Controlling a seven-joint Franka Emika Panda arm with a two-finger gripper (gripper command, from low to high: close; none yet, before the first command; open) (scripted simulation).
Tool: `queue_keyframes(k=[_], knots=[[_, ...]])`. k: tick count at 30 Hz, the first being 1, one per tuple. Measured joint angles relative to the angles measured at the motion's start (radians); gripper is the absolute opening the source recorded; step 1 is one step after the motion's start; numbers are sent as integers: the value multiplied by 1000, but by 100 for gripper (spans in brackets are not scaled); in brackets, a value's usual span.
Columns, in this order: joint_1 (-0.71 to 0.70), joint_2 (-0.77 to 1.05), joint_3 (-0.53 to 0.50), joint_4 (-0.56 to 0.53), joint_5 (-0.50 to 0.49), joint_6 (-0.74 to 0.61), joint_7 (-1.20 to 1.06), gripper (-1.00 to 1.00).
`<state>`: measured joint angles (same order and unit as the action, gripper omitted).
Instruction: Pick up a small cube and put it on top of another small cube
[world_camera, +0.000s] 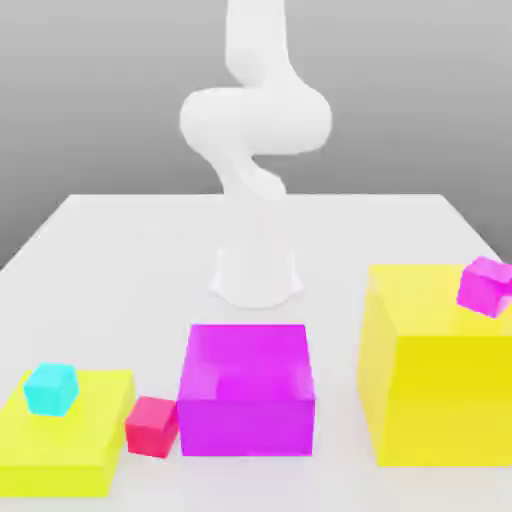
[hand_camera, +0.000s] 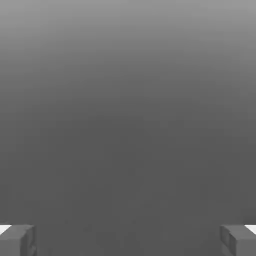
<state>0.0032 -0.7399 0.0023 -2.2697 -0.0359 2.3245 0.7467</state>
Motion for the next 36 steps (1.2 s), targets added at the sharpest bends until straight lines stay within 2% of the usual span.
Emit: queue_keyframes(k=[7,20,29,36], knots=[[119,168,-136,-14,58,53,-286,0],[290,478,-355,-64,248,142,-872,0],[325,693,-419,-98,366,203,-1267,0],[302,837,-421,-130,387,265,-1524,0]])
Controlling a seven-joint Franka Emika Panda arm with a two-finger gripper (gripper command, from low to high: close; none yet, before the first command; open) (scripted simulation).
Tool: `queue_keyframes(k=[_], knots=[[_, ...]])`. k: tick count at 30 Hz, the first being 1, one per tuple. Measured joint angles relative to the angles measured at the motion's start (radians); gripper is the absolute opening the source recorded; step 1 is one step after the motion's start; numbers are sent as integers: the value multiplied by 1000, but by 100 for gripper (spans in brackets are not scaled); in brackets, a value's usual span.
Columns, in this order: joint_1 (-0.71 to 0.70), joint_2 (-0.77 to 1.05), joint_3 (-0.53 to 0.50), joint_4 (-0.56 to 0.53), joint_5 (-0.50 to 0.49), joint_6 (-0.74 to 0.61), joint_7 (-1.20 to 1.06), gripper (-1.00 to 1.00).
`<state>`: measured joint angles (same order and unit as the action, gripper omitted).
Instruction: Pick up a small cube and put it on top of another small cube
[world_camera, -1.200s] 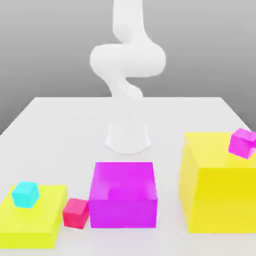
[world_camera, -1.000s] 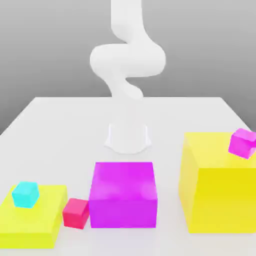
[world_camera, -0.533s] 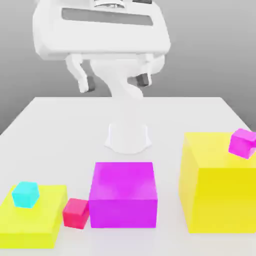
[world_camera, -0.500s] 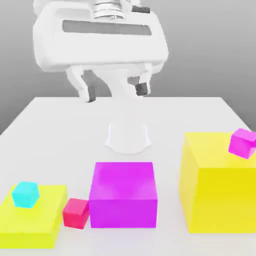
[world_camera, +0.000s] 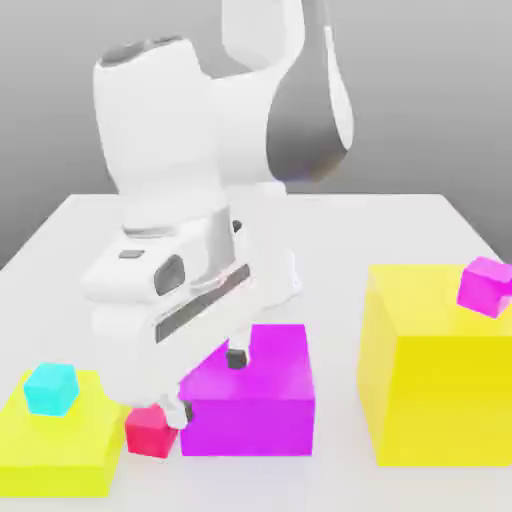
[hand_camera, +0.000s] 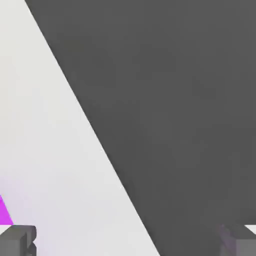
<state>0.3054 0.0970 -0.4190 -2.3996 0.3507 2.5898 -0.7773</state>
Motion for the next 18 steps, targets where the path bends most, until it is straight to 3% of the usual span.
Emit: queue_keyframes(k=[6,12,18], knots=[[-26,95,-6,-33,-64,68,-163,0],[-32,155,-53,-74,-204,138,-262,0],[-89,57,-62,-240,-114,169,-318,0]])
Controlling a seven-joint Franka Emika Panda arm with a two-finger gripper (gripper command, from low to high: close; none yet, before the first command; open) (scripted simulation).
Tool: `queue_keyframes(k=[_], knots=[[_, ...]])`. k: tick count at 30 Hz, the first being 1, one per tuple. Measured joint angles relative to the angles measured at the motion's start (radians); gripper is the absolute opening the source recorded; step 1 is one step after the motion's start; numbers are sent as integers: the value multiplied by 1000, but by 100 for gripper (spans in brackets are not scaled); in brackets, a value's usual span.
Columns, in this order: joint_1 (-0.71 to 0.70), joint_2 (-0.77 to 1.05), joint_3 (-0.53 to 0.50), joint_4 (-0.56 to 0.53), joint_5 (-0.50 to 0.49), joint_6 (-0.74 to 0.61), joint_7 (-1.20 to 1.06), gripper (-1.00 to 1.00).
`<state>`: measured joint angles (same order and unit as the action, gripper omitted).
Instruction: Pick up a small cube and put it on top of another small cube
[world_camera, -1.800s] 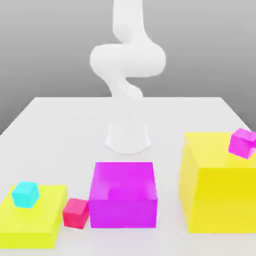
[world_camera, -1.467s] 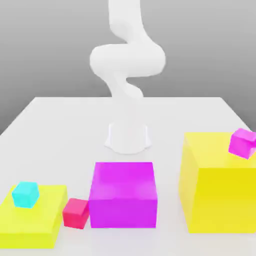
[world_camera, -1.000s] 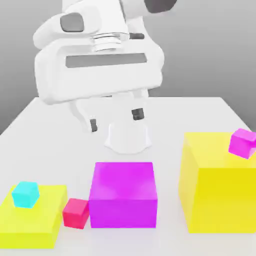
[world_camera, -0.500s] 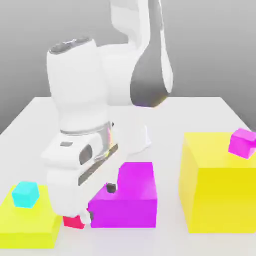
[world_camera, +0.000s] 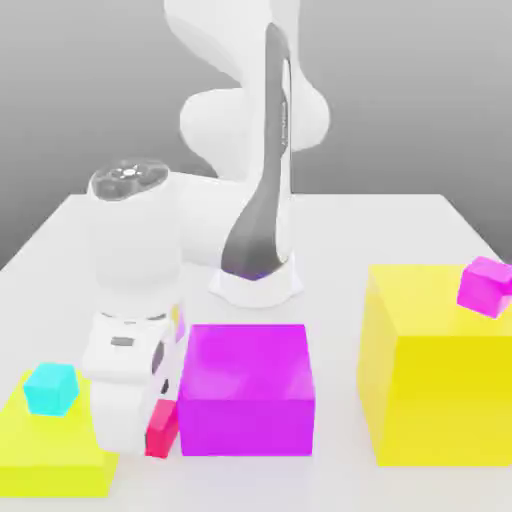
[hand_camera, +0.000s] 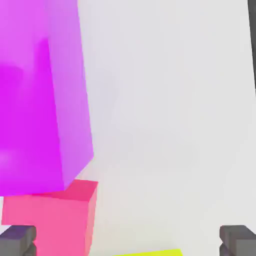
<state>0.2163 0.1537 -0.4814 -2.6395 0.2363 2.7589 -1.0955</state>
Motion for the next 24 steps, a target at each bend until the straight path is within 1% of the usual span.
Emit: queue_keyframes(k=[1,3,6,10,11,16,17,18,20,24], knots=[[1,-14,-18,-26,-25,17,25,0],[-7,1,-15,-39,-10,51,21,0],[-50,62,45,-28,71,101,-37,0],[-154,161,175,-3,198,171,-134,0],[-181,188,208,4,232,188,-161,-100],[-180,187,208,4,233,185,-162,-100],[-196,200,226,8,248,195,-174,-100],[-187,193,216,6,240,190,-167,-100],[-146,155,165,-4,191,164,-129,-100],[-65,57,55,-30,57,99,-27,-100]])
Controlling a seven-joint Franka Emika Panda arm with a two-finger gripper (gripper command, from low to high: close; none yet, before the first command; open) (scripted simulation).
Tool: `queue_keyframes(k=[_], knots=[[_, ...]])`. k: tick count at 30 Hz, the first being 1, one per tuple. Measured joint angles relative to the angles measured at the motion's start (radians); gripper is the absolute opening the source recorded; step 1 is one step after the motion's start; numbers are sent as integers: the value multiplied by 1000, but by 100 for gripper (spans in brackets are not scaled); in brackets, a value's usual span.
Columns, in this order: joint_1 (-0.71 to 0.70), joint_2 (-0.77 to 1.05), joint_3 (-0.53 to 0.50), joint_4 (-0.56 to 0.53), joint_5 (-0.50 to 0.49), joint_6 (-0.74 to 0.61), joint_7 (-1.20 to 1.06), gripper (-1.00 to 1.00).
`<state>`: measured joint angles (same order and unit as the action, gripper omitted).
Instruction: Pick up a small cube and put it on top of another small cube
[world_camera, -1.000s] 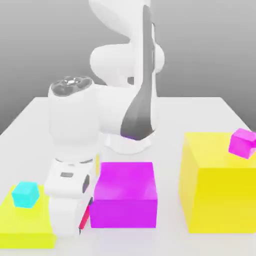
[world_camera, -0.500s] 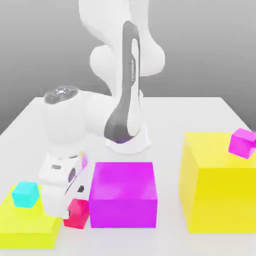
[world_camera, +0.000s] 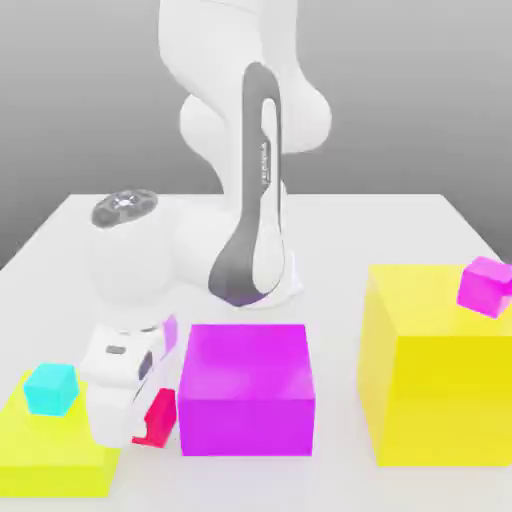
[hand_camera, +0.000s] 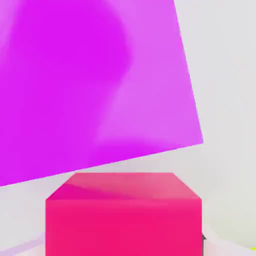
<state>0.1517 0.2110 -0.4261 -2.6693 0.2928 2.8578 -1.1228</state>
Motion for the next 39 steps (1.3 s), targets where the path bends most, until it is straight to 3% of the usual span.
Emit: queue_keyframes(k=[4,14,26,34,35,39], knots=[[22,-81,-52,-15,-103,-70,41,-100],[-95,-137,-48,78,-110,-276,-626,-100],[-216,-268,-118,152,-333,-397,-1286,-100],[-210,-116,-108,135,-193,-243,-1432,-100],[-210,-102,-106,133,-179,-229,-1442,100],[-210,-102,-106,133,-179,-229,-1442,100]])
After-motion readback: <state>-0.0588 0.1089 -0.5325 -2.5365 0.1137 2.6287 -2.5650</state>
